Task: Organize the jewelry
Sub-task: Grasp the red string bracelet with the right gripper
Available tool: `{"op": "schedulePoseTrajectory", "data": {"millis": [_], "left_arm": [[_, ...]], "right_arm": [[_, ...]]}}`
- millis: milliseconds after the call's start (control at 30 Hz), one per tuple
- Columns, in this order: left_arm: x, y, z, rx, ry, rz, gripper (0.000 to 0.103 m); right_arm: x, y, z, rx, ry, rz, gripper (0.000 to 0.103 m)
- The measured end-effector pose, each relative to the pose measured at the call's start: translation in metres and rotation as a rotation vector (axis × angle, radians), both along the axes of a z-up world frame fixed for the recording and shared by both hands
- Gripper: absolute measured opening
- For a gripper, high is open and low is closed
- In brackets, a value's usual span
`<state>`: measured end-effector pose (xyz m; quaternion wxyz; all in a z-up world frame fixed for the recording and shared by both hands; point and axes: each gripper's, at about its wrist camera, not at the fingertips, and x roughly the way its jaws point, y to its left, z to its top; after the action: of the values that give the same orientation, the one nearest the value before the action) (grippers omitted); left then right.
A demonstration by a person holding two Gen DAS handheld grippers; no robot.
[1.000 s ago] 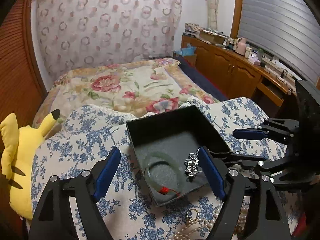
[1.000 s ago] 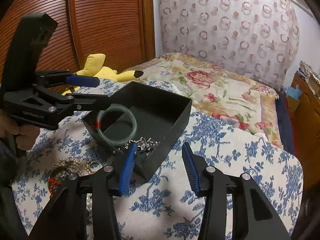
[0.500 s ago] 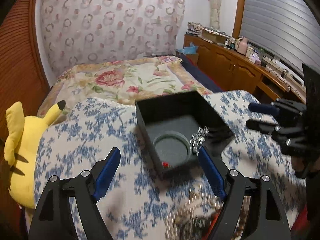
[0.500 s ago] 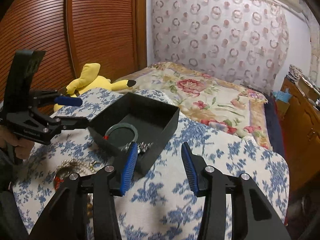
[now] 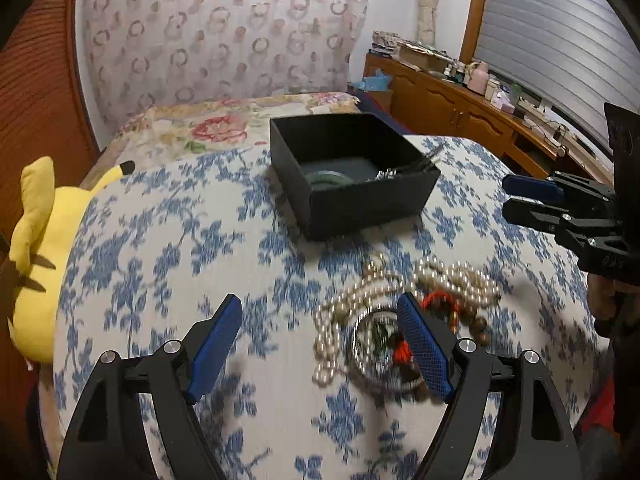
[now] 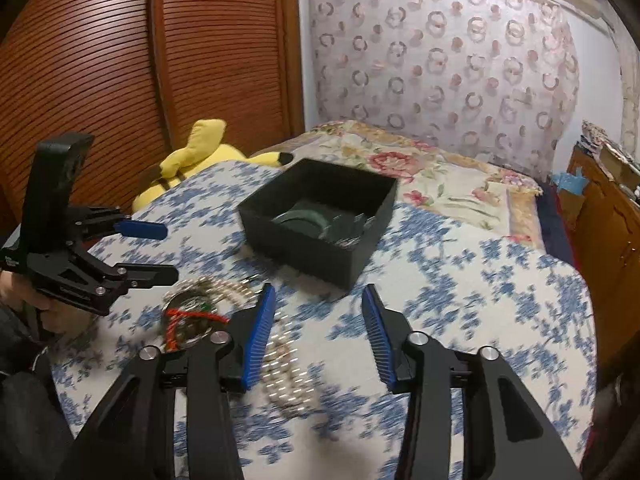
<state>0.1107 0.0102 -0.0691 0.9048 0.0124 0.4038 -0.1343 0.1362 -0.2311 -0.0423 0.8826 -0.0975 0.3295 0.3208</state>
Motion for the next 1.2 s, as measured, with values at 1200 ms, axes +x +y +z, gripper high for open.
{"op": "schedulePoseTrajectory", "data": {"millis": [1200], "left_arm": [[-0.029,-0.006,-0.024,-0.068,0.056,-0.015,0.051]], "right_arm": [[-0.022,0.043,-0.026,-0.049,0.028,0.103,0.003]]}}
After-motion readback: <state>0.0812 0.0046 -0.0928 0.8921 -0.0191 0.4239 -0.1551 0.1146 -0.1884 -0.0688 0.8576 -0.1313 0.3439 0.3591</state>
